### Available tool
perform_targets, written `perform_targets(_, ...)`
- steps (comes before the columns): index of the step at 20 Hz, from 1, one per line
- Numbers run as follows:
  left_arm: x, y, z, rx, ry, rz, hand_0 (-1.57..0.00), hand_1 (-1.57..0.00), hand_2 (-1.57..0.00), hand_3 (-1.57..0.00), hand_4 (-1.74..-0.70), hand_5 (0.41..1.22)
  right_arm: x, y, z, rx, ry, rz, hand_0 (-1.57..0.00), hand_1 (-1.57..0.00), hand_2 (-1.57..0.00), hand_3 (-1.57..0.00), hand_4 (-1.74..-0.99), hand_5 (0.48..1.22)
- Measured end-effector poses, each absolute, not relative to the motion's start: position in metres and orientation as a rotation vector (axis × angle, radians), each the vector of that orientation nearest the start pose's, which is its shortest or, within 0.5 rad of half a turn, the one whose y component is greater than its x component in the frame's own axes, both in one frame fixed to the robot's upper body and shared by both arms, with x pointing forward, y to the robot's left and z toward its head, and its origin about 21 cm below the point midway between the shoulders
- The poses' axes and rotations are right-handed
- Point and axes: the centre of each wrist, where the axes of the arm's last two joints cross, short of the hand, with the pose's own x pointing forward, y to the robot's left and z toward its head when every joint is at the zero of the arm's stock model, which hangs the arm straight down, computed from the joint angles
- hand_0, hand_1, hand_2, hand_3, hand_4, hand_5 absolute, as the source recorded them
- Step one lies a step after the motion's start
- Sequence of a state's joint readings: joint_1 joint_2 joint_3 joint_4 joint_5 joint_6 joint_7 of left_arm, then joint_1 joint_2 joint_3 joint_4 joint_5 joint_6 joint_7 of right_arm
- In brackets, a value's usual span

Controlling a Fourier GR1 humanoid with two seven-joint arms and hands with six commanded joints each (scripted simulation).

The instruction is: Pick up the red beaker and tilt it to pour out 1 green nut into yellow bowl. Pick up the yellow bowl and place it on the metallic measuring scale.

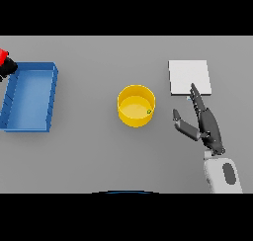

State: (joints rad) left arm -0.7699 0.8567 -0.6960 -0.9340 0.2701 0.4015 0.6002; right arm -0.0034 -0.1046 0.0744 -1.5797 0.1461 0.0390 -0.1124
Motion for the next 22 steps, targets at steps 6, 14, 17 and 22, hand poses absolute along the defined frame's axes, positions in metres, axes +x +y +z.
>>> perform_targets(6, 0.370, 0.329, 0.129, 0.719, -1.002, -0.416, -0.79, -0.66, -0.60, -0.37, -0.88, 0.701, 0.248, -0.235, 0.006, -0.091, -1.676, 0.294, 0.00, 0.00, 0.00, 0.00, -1.320, 0.726)
perform_targets(14, 0.372, 0.329, 0.130, 0.731, -0.908, -0.539, -0.13, -0.11, -0.10, -0.06, -0.76, 0.655, 0.247, -0.237, 0.004, -0.109, -1.675, 0.311, 0.00, 0.00, 0.00, 0.00, -1.305, 0.717)
perform_targets(17, 0.371, 0.326, 0.125, 0.769, -0.930, -0.555, -0.07, -0.06, -0.05, -0.03, -0.73, 0.658, 0.247, -0.234, 0.006, -0.119, -1.666, 0.310, 0.00, 0.00, 0.00, 0.00, -1.279, 0.713)
perform_targets(22, 0.373, 0.325, 0.127, 0.769, -0.998, -0.507, -0.02, -0.02, -0.02, -0.01, -0.72, 0.682, 0.256, -0.228, 0.021, -0.240, -1.640, 0.446, 0.00, 0.00, 0.00, 0.00, -1.190, 0.663)
